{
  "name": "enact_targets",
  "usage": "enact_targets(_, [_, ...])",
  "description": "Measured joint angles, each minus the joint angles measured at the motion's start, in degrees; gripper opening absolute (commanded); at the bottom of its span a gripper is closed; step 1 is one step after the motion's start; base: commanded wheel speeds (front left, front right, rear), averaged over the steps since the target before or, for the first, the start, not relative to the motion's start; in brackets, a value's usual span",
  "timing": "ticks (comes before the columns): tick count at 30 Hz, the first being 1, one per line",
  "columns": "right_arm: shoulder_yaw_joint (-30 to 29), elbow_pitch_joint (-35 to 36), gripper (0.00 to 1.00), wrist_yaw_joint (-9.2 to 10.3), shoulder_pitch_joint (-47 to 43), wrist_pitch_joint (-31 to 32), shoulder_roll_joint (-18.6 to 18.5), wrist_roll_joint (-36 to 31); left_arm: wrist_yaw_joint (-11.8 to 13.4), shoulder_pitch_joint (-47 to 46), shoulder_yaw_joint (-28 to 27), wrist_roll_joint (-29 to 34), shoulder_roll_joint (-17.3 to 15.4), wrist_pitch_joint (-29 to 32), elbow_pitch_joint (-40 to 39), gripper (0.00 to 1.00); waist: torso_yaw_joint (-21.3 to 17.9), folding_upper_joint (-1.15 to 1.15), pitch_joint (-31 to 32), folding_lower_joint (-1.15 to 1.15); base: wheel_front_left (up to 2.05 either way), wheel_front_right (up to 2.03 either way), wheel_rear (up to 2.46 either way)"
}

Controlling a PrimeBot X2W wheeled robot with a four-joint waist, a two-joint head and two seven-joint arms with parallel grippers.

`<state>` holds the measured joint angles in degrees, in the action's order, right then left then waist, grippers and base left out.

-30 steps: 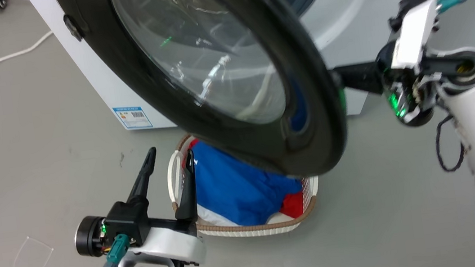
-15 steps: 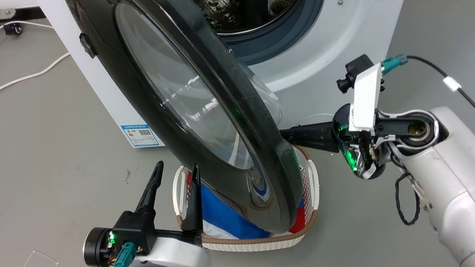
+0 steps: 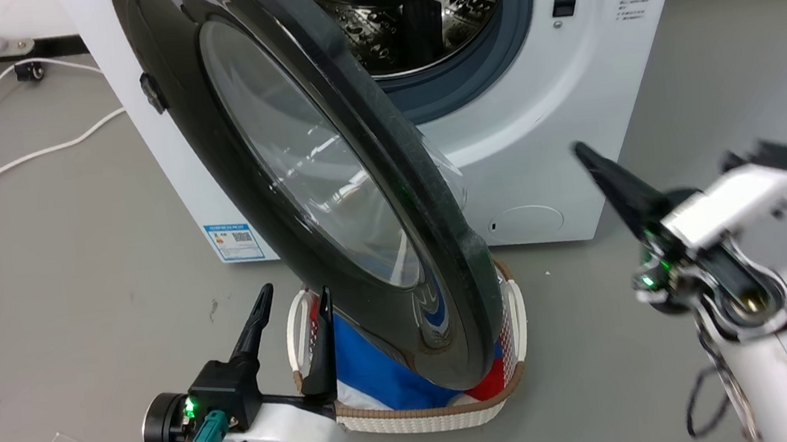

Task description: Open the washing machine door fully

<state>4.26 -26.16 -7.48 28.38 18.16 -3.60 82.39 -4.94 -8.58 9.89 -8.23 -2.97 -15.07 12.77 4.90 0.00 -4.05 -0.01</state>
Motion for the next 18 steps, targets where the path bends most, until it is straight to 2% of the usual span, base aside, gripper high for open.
enact_targets(3, [-2.2,7.0,0.0,-0.01,-7.4,-6.0,-0.1,-0.8,0.4,0.5,-0.5,0.0,0.0,0.0,0.2,1.0,-0.6,0.0,0.8,0.0,0.0,0.0,0.0])
enact_targets(9, [-4.1,16.6,0.0,0.0,-20.8,-15.8,-1.7,-8.5,0.5,1.4,-1.0,0.0,-0.1,0.0,1.0,1.0,-1.8,0.0,2.4,0.0,0.0,0.0,0.0])
enact_targets(10, [-4.2,17.7,0.03,0.0,-22.4,-17.1,-2.0,-10.5,0.5,1.4,-1.0,0.0,-0.1,0.0,1.1,1.0,-2.0,0.0,2.6,0.0,0.0,0.0,0.0])
enact_targets(12, [-4.3,19.6,0.49,0.0,-25.4,-19.4,-2.0,-13.4,0.5,1.4,-1.2,0.0,-0.2,0.0,1.5,1.0,-2.3,0.0,2.9,0.0,0.0,0.0,0.0])
enact_targets(13, [-4.2,20.6,1.0,-0.01,-26.6,-20.4,-1.9,-14.8,0.5,1.4,-1.3,0.0,-0.4,0.0,1.6,1.0,-2.5,0.0,3.0,0.0,0.0,0.0,0.0])
enact_targets(18, [-5.8,22.9,1.0,-0.01,-30.0,-25.3,-2.8,-27.4,0.7,1.5,-2.1,0.0,-0.8,0.0,1.9,1.0,-3.6,0.0,3.2,0.0,0.0,0.0,0.0])
